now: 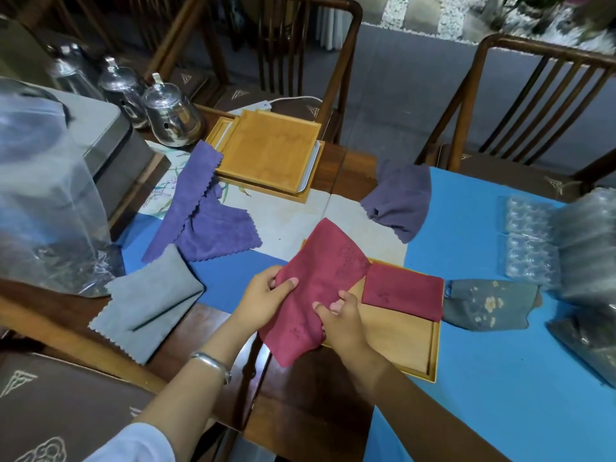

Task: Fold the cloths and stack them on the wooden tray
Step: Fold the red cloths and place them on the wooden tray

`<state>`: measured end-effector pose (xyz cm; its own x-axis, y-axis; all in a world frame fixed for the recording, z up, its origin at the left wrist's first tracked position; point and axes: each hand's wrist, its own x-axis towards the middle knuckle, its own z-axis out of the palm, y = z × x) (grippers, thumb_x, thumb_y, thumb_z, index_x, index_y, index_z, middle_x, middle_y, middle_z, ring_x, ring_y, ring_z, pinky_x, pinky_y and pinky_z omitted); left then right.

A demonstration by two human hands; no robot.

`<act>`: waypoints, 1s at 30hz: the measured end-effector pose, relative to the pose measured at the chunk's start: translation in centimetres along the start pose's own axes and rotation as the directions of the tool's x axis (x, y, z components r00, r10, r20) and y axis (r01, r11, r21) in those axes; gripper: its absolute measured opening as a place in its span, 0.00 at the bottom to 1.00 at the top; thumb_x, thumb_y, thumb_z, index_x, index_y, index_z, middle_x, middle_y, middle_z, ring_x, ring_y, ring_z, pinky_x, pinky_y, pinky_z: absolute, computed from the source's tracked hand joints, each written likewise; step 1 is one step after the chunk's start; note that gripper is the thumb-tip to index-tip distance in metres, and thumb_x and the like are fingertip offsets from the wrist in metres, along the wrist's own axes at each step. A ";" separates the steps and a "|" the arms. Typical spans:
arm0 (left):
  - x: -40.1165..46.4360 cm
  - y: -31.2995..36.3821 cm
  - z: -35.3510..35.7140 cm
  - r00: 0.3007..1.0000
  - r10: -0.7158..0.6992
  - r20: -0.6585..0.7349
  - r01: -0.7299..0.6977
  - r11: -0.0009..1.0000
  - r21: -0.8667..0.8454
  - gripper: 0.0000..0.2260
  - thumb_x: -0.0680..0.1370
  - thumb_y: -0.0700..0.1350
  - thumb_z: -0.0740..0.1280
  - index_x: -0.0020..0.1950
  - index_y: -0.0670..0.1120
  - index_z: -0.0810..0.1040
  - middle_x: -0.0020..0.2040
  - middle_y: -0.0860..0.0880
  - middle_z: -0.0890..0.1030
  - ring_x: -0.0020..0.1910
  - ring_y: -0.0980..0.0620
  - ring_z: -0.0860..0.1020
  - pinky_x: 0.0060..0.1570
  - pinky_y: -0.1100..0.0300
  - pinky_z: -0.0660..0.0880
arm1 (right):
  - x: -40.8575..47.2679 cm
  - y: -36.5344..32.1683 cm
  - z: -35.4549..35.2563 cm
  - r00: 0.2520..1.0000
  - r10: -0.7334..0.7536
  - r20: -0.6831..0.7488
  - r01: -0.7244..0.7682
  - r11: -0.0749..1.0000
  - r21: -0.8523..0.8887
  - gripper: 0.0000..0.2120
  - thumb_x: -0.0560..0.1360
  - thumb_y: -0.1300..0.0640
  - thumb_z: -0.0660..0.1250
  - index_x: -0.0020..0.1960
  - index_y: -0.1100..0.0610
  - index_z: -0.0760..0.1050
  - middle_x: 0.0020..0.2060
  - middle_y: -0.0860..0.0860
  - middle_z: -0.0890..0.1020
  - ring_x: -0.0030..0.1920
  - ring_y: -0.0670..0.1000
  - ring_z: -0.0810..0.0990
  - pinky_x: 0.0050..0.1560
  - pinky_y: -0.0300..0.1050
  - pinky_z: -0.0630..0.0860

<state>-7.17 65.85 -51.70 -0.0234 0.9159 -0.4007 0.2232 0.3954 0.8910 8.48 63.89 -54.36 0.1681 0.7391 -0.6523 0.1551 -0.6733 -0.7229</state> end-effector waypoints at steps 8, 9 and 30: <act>-5.2 2.2 -0.8 0.999 0.003 -0.043 -0.011 0.984 -0.180 0.04 0.77 0.41 0.68 0.49 0.45 0.82 0.44 0.47 0.84 0.43 0.52 0.82 0.42 0.63 0.77 | -4.9 -2.1 -4.0 0.975 -0.189 0.113 0.158 0.959 0.235 0.16 0.74 0.68 0.67 0.57 0.52 0.72 0.52 0.54 0.81 0.50 0.45 0.83 0.50 0.41 0.80; -5.7 2.7 -0.8 0.998 0.014 -0.054 -0.024 0.981 -0.190 0.05 0.76 0.40 0.68 0.49 0.45 0.82 0.45 0.47 0.85 0.44 0.53 0.82 0.43 0.63 0.78 | -5.5 -2.5 -4.9 0.968 -0.228 0.109 0.196 0.950 0.244 0.16 0.75 0.69 0.67 0.56 0.51 0.72 0.54 0.55 0.80 0.51 0.42 0.82 0.50 0.39 0.79; -9.7 18.2 21.9 0.880 0.347 0.326 -0.324 0.938 -0.124 0.10 0.75 0.33 0.68 0.43 0.49 0.81 0.38 0.58 0.84 0.39 0.65 0.81 0.42 0.73 0.74 | -15.2 -3.3 -32.9 0.800 -0.497 -0.336 0.576 0.793 0.198 0.14 0.75 0.72 0.64 0.50 0.53 0.75 0.45 0.56 0.82 0.42 0.45 0.81 0.43 0.36 0.77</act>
<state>18.46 62.68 -36.24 0.3741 0.9204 -0.1132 0.0965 0.0828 0.9919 37.41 54.16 -34.58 0.3842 0.9192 -0.0857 0.0267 -0.1039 -0.9942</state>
